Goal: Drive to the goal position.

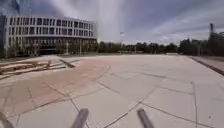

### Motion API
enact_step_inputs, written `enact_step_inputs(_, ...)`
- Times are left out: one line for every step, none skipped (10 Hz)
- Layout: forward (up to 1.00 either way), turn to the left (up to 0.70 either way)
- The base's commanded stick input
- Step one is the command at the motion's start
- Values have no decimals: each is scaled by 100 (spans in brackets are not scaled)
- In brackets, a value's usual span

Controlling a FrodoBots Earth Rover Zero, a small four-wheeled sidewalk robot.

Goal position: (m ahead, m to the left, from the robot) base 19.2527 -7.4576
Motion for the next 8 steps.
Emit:
enact_step_inputs(50,0)
enact_step_inputs(50,0)
enact_step_inputs(50,0)
enact_step_inputs(50,0)
enact_step_inputs(50,-13)
enact_step_inputs(50,-46)
enact_step_inputs(50,-50)
enact_step_inputs(50,-50)
